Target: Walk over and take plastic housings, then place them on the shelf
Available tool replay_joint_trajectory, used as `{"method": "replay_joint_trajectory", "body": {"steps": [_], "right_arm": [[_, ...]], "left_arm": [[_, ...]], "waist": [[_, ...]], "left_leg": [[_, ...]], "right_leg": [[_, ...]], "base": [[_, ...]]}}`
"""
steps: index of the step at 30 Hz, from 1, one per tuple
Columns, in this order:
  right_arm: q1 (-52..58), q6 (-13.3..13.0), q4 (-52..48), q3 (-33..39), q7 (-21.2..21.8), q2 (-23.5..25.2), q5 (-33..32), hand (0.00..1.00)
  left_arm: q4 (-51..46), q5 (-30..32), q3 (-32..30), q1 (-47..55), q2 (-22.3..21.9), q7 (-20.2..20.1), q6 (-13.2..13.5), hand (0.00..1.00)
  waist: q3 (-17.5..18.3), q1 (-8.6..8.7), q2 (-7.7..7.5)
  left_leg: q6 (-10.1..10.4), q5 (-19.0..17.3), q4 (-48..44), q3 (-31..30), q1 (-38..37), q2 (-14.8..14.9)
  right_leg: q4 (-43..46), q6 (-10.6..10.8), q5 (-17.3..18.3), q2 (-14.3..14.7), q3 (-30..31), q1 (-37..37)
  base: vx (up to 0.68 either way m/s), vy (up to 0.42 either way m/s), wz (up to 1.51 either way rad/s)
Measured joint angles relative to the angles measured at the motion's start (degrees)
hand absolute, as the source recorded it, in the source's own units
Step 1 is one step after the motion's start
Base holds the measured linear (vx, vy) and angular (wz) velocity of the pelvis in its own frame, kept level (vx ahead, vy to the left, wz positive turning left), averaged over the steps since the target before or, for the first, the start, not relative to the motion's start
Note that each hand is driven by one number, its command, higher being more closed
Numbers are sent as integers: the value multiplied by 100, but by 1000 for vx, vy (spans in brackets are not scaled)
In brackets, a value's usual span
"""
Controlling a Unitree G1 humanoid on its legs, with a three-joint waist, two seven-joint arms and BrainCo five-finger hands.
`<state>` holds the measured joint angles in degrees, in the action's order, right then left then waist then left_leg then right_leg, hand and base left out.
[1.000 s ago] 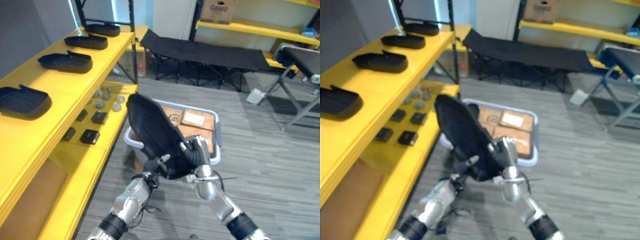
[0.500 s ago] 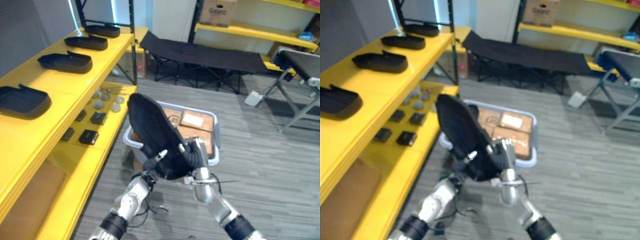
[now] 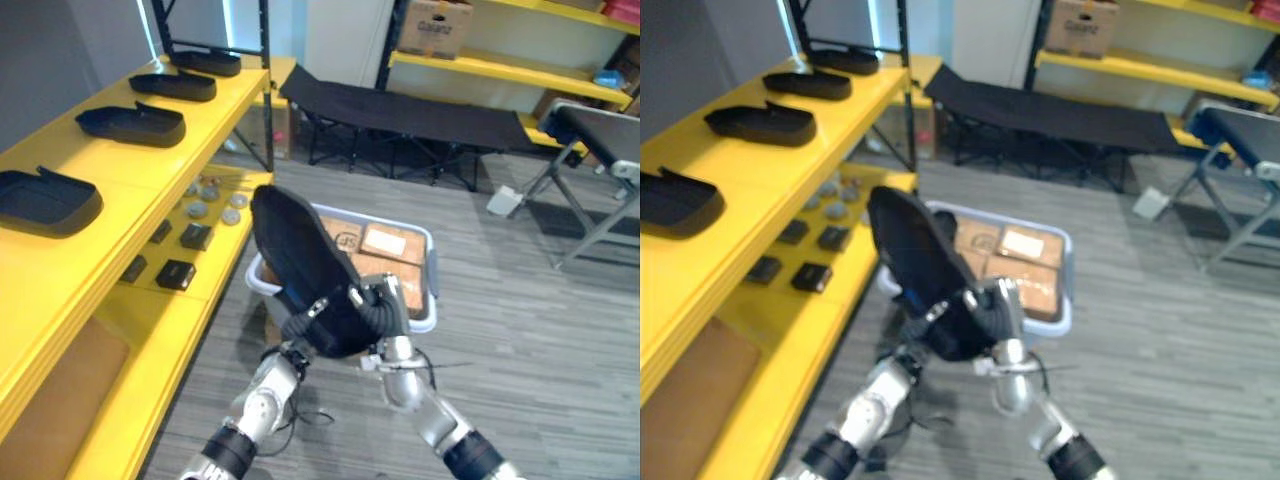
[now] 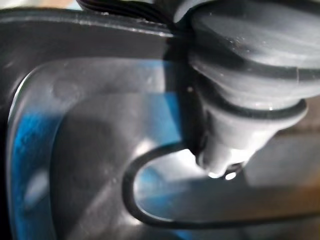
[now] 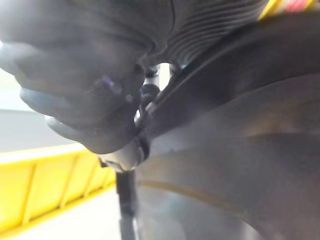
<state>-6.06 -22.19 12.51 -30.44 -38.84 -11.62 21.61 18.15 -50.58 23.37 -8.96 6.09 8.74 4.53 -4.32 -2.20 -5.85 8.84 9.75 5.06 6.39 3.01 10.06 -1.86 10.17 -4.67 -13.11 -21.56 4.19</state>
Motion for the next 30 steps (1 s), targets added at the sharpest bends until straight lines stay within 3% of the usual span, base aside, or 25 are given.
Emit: {"method": "replay_joint_trajectory", "body": {"steps": [5, 8, 11, 15, 17, 19, 22, 26, 30], "right_arm": [[192, 3, -632, 197, 268, -25, -108, 0], [314, -6, -1357, 570, 642, -2, -604, 0], [395, -1, -1900, 1305, 744, -29, -940, 0], [793, 230, -2395, 2196, 731, -197, -956, 0], [1100, 276, -2456, 2497, 768, -190, -1336, 0], [1587, 387, -2492, 2873, 995, -87, -2274, 0], [2110, 476, -2387, 3208, 1155, 163, -2891, 0], [2558, 628, -1651, 3510, 1090, 557, -2989, 0], [2735, 454, -1548, 3534, 1323, 751, -3429, 0]], "left_arm": [[-942, 1241, -566, 142, -4, 503, 89, 100], [-1355, 2022, -813, 184, -59, 787, 230, 100], [-1377, 2758, -1040, 311, -114, 1120, 314, 100], [-1372, 3575, -1406, 564, -216, 1594, 317, 100], [-1372, 3966, -1611, 675, -217, 1797, 324, 100], [-1372, 4335, -1805, 745, -217, 1893, 349, 100], [-1646, 4437, -1876, 1051, -235, 1894, 599, 100], [-2292, 4414, -1824, 1444, -321, 1691, 997, 100], [-2676, 4398, -1874, 1620, -423, 1721, 1162, 100]], "waist": [[1, 21, 4], [2, 18, 7], [32, 93, 62], [97, 205, 171], [133, 299, 234], [169, 331, 292], [191, 452, 331], [202, 572, 335], [253, 603, 435]], "left_leg": [[6, 4, -2, -5, -10, -4], [6, 4, -1, 7, -56, -10], [8, 1, 1, 33, -91, -11], [33, -25, 1, 116, -113, -1], [50, -40, 1, 197, -132, 23], [58, -54, 1, 262, -139, 52], [62, -84, 0, 347, -170, 57], [84, -112, -2, 397, -185, 59], [89, -148, -4, 512, -194, 62]], "right_leg": [[30, -50, 30, 3, -20, -4], [45, -59, 39, -5, -12, 7], [70, -65, 51, -14, 21, 7], [42, -49, 63, -6, 118, -25], [35, -49, 62, 0, 150, -57], [36, -49, 61, 12, 183, -104], [22, -48, 59, 13, 264, -134], [16, -64, 48, 10, 300, -155], [-6, -48, 37, 7, 399, -197]], "base": [[0, 0, 0], [0, 0, -2], [0, 0, -5], [-1, -1, -11], [0, -7, -18], [17, -13, -16], [31, -8, -13], [38, -3, -8], [24, 2, -12]]}}
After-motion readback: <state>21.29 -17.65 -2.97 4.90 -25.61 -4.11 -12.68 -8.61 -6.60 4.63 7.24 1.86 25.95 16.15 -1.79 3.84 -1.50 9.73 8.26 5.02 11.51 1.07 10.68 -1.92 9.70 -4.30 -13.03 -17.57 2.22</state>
